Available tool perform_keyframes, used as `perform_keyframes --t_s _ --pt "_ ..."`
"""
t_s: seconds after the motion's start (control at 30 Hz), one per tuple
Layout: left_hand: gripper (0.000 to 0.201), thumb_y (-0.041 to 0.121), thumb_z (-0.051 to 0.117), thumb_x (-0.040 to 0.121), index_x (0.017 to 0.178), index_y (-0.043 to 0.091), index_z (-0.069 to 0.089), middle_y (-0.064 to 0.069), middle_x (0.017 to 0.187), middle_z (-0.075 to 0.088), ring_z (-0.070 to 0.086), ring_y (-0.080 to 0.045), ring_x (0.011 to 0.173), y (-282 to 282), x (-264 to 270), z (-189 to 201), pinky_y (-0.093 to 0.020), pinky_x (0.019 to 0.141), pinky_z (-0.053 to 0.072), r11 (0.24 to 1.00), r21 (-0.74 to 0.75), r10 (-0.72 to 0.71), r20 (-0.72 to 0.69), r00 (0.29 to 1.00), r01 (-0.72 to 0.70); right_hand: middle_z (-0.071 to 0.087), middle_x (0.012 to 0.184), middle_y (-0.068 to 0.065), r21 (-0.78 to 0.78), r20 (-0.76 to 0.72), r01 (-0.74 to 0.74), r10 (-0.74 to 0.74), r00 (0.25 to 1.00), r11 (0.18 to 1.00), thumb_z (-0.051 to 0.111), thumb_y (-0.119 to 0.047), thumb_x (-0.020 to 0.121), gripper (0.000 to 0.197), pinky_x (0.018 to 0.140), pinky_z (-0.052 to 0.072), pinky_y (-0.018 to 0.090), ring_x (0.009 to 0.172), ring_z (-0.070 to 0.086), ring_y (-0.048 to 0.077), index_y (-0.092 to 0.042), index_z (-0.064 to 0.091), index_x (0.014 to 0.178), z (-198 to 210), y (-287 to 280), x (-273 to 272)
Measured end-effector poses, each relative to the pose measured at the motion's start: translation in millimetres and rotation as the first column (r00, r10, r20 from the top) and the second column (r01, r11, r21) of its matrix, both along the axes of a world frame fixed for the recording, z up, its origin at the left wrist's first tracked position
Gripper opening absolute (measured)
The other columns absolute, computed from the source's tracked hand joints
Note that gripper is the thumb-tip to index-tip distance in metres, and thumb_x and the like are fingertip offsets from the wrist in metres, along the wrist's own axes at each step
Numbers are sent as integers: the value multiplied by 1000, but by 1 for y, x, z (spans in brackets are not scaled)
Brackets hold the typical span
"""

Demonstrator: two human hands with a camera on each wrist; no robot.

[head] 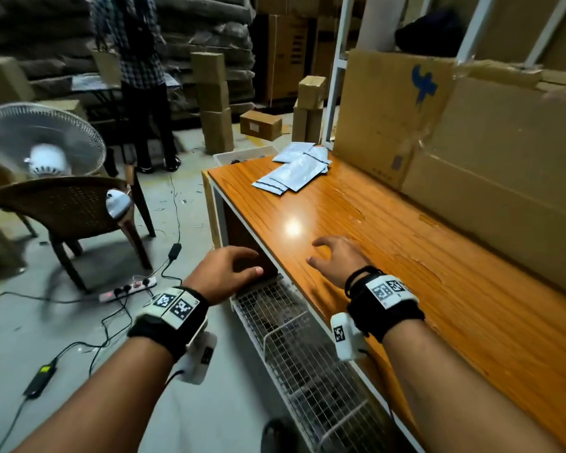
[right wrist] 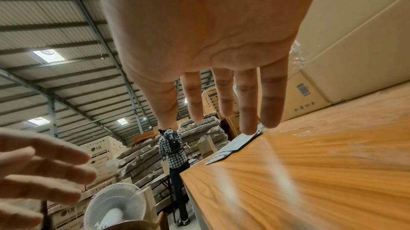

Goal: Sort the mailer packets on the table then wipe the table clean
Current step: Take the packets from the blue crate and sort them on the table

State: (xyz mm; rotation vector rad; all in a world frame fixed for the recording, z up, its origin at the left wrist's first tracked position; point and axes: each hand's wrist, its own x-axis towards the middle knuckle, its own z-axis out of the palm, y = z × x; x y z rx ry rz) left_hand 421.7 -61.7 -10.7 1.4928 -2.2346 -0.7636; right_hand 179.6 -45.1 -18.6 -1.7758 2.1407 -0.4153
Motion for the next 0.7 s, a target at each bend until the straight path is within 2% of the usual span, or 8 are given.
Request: perform_keyframes --t_s 0.07,0.17,0.27,0.37,0.5,0.57,0.63,0.7 --pt "44 41 65 87 127 23 60 2 132 58 51 -13 122 -36 1 -10 -29 100 39 1000 21 -8 14 1000 7 45 140 -1 -8 6 30 -30 1000 1000 58 -53 88 46 95 44 37 124 48 21 -35 51 129 -9 -40 -2" --pt "45 41 65 87 127 22 59 1 132 58 52 -14 122 -97 1 -19 -26 98 38 999 31 -12 54 998 10 44 139 1 -10 28 51 -51 998 999 59 -51 88 47 96 44 38 125 47 22 -34 50 130 -21 -101 -4" --pt "47 44 65 86 127 24 59 0 135 56 51 -17 124 -160 -3 -20 -33 101 40 999 46 10 99 995 -14 46 138 2 -23 84 66 -64 994 998 60 -48 88 45 99 43 37 126 46 22 -32 52 129 -22 -161 -7" --pt "49 47 66 85 127 24 59 -2 135 56 52 -20 123 -220 -12 -16 -37 102 43 999 46 -14 174 985 6 48 136 4 -26 80 66 -64 995 997 62 -47 87 46 98 40 33 124 48 23 -30 53 130 -16 -222 -11" --pt "47 45 66 85 126 21 61 -4 129 62 57 -22 117 -289 -29 -5 -31 94 44 999 30 -48 181 982 43 48 137 6 13 70 85 -86 994 996 65 -45 86 50 97 42 32 122 50 24 -29 52 131 -14 -284 -19" --pt "49 45 66 85 127 21 60 -2 132 59 55 -20 120 -326 -42 -7 -31 97 43 997 28 -75 209 975 71 46 139 6 38 36 90 -91 995 995 64 -45 86 52 99 41 33 126 47 23 -28 50 133 -17 -312 -27" --pt "57 46 67 85 134 21 54 -3 137 56 52 -21 125 -360 -57 -14 -32 100 42 993 22 -116 237 965 114 44 142 5 46 6 86 -86 996 995 64 -42 88 53 102 37 31 130 43 22 -26 49 136 -26 -337 -34" --pt "75 44 68 84 147 21 35 -6 143 49 47 -26 129 -391 -74 -19 -32 100 40 984 34 -176 254 951 173 40 147 4 69 -22 73 -71 997 995 63 -41 89 54 107 33 30 135 38 21 -27 47 138 -34 -361 -41"
